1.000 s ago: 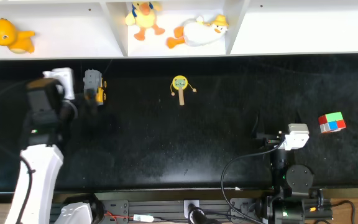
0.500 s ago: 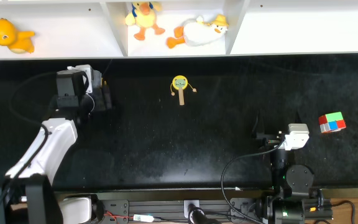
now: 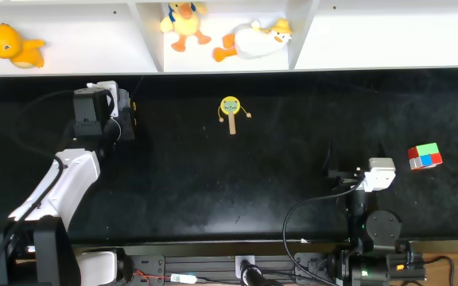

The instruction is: Store Toys

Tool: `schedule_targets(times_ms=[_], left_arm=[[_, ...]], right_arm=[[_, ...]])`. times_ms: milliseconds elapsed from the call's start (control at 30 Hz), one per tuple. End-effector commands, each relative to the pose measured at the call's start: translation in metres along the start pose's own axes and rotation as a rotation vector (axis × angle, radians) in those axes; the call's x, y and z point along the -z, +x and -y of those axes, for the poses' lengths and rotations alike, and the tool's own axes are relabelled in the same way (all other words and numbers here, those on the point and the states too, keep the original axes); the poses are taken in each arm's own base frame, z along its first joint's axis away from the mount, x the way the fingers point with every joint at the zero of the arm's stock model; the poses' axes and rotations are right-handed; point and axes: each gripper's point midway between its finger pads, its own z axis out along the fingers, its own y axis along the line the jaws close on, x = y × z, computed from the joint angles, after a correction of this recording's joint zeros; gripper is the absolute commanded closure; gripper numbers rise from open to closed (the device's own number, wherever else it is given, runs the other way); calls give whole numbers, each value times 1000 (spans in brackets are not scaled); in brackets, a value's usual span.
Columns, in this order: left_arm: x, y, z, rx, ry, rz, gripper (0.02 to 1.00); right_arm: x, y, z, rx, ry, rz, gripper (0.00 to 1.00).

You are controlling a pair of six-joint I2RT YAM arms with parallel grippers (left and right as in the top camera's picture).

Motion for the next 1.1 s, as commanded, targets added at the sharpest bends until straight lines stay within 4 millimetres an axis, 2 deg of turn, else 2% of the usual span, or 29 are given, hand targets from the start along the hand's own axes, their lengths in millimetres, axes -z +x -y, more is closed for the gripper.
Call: schedule_targets(times_ms=[33, 267, 367, 633, 800, 967, 1100], left_arm=[[5, -3, -1, 2, -10, 12, 597], [35, -26, -1, 8, -3, 111, 610], [61, -48, -1, 14, 5, 206, 614], [79, -90, 2, 18, 12, 294, 619], [72, -115, 4, 18, 13, 301, 617], [52, -133, 7, 16, 16, 269, 617], [35, -156, 10, 15, 18, 268, 617]], right_arm=[[0, 4, 0, -5, 3, -2, 5], [0, 4, 0, -5, 3, -2, 5], [0, 4, 0, -5, 3, -2, 5], [0, 4, 0, -5, 3, -2, 5], [0, 4, 0, -5, 3, -2, 5], [0, 4, 0, -5, 3, -2, 7], [0, 4, 0, -5, 3, -2, 5]])
